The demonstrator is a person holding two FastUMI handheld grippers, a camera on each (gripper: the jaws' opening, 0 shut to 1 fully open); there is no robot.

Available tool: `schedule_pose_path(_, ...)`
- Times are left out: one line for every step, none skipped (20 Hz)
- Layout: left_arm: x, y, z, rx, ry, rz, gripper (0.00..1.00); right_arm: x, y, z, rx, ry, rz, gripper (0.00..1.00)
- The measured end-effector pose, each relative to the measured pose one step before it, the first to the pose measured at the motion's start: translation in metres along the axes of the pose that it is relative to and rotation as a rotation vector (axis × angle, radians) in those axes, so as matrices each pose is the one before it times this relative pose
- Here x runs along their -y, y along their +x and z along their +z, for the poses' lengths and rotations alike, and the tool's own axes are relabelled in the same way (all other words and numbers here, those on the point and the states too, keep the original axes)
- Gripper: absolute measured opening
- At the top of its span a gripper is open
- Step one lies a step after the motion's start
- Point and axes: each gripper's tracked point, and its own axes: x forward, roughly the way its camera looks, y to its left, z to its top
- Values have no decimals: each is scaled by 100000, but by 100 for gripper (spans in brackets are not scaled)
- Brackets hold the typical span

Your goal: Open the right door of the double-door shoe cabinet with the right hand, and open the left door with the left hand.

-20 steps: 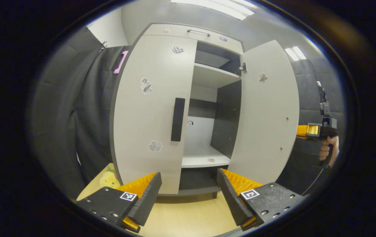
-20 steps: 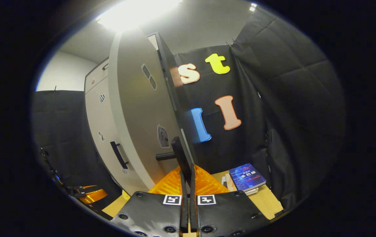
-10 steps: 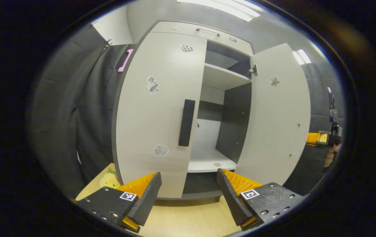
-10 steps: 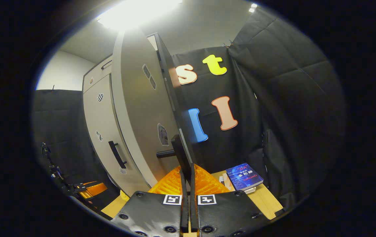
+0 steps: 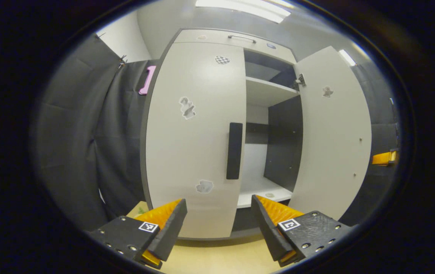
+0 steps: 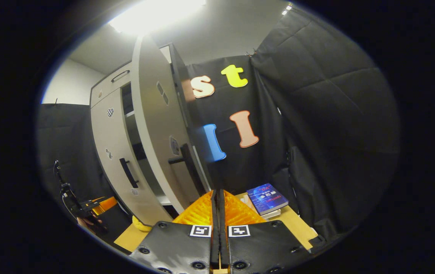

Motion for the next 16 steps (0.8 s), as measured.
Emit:
schedule_pose_path(-71,285,357,476,113,-41,99,1129,-849,120,-205,-5,-2509,3)
schedule_pose_path(137,360,484,528,-343,-231,98,731,56,-45,-330,-414,-2148,9)
schedule_pose_path(456,304,468,702,-498,-690,98,1247,-195,-35,83,-1140,-3243,18)
schedule_pose_path(412,286,596,765,-174,-608,98,1104,45,244,972,-1486,-3127,32)
schedule_pose_path(369,282,528,759,341,-764,98,640,338,-10,804,-509,-2154,49)
schedule_pose_path(369,364,579,628,946,-681,98,578,244,256,631,155,-2162,65)
schedule_pose_path(201,448,602,925,1431,-185,98,484,309,281,747,143,-1686,81)
schedule_pose_path(111,518,584,819,1551,-70,98,301,421,107,630,32,-1405,98)
schedule_pose_path(-23,527,287,311,1064,347,99,458,271,105,645,-643,-1666,89)
schedule_pose_path(171,620,480,734,591,-153,99,388,438,28,357,-1444,-1124,97)
schedule_pose_path(239,744,243,375,249,-94,99,539,185,35,368,-1965,-1152,97)
schedule_pose_path(94,704,408,169,-212,199,99,318,320,94,189,-1201,-518,97)
schedule_pose_path(19,835,261,427,-851,183,99,157,236,-16,139,-825,78,97)
schedule_pose_path(82,671,417,407,-1273,198,99,-5,184,3,-28,-226,529,97)
schedule_pose_path(33,814,393,533,-875,477,99,50,331,0,33,-231,347,97)
schedule_pose_path(-71,733,327,204,229,1413,99,105,395,89,123,-328,236,97)
